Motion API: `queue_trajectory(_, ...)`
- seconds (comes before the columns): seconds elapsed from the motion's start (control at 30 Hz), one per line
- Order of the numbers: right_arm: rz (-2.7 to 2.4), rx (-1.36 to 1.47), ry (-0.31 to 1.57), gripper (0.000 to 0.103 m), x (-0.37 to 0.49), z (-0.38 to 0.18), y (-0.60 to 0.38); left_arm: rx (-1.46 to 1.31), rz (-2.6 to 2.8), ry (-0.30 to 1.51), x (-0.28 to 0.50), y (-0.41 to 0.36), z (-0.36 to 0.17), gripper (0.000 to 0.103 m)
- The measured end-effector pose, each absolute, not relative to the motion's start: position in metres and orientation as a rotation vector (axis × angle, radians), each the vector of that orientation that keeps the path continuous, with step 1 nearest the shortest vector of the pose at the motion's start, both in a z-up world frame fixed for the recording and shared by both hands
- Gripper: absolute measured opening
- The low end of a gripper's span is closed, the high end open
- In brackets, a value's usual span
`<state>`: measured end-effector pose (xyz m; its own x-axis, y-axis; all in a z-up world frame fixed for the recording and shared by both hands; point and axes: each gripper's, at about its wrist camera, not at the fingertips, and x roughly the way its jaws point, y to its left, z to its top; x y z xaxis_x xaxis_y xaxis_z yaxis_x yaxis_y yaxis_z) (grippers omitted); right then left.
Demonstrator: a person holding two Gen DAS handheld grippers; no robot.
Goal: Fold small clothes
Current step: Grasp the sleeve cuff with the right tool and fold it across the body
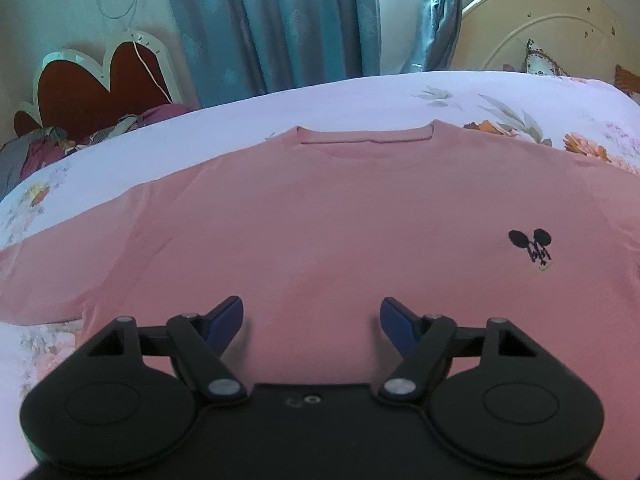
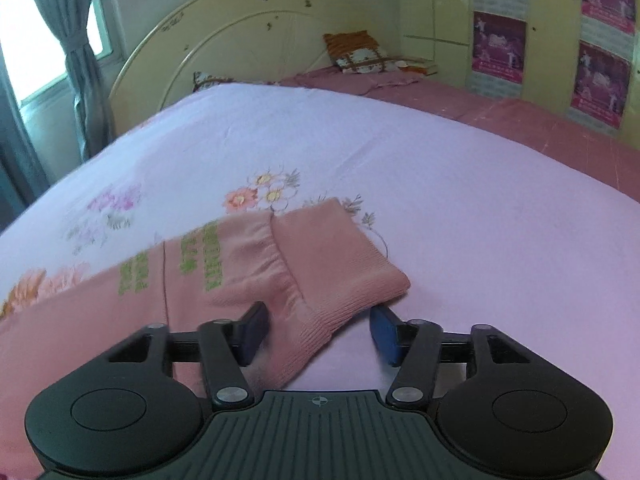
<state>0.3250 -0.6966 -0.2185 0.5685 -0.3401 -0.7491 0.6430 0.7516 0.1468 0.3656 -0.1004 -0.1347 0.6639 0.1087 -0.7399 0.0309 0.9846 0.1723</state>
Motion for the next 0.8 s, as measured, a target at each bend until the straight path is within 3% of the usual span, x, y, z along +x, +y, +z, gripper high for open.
queue_trajectory(0.13,-0.590,0.420,0.770,0.056,0.334,-0.221,-0.695,0.179,0.036,0.846,0.364,-0.098,-0.134,0.071)
queue_trajectory(0.2,-0.557,0.427,0.753,0.029,0.336,-0.221,-0.696,0.180,0.028,0.845,0.361,-0.097,-0.133,0.070)
queue_trajectory(0.23,-0.539,0.449,0.750,0.009,0.336,-0.219,-0.696,0.180,0.026,0.846,0.360,-0.096,-0.132,0.069)
queue_trajectory(0.53,-0.442,0.420,0.644,0.009,0.338,-0.182,-0.659,0.164,0.028,0.829,0.359,-0.073,-0.124,0.067)
queue_trajectory(0.8,-0.208,0.326,0.564,0.009,0.372,-0.130,-0.534,0.138,0.015,0.807,0.364,-0.039,-0.119,0.070)
